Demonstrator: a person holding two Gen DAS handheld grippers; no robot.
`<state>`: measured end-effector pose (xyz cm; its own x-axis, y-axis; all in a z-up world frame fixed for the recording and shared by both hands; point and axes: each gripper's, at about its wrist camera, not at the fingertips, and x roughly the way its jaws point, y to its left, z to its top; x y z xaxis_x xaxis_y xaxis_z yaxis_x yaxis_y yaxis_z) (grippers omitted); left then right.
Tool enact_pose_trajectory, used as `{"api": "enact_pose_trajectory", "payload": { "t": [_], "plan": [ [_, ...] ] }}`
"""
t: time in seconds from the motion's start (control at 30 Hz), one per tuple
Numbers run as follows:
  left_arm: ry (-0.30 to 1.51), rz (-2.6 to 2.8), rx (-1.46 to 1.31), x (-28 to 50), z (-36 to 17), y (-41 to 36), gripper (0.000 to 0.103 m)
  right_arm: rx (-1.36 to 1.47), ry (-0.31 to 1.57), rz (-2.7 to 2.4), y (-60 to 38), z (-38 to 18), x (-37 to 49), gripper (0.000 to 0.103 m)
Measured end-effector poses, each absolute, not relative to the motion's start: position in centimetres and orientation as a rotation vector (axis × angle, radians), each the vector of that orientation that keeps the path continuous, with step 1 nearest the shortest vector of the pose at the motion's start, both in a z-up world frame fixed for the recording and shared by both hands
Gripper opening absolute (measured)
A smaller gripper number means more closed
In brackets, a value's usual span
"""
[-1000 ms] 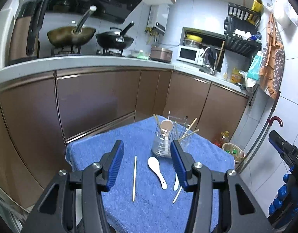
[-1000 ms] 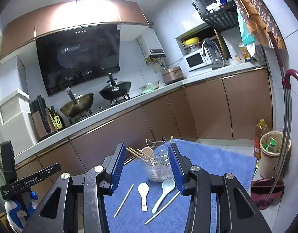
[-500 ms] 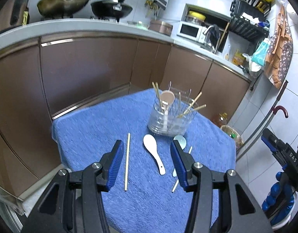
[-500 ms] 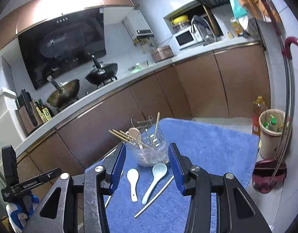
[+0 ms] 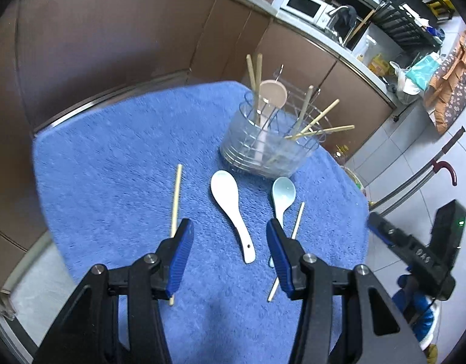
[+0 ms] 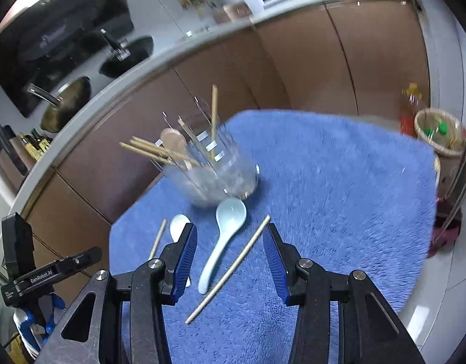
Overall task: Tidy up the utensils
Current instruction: 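Close the left tool on the white spoon while the right tool grasps a chopstick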
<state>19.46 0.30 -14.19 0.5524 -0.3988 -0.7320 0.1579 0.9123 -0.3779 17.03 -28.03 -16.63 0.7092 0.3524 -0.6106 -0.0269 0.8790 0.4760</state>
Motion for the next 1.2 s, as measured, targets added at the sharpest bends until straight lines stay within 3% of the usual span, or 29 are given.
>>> {"api": "enact_pose_trajectory", "payload": {
  "t": [0.7, 1.0, 1.2],
  "plan": [
    [1.125, -0.343, -0.31, 30.5, -21.1, -2.0, 0.047, 0.506, 1.047, 0.235, -28.1, -23.4, 25.2, 0.029],
    [1.166, -0.344, -0.308, 32.2, -22.6, -2.3, 0.036, 0.413, 1.137, 0.225, -26.5, -24.2, 28.0, 0.02],
    [1.175, -0.338, -0.285, 32.8, -23.0, -2.8, 0.035, 0.289, 1.173, 0.208, -24.7, -24.1, 29.4, 0.017]
  ]
}}
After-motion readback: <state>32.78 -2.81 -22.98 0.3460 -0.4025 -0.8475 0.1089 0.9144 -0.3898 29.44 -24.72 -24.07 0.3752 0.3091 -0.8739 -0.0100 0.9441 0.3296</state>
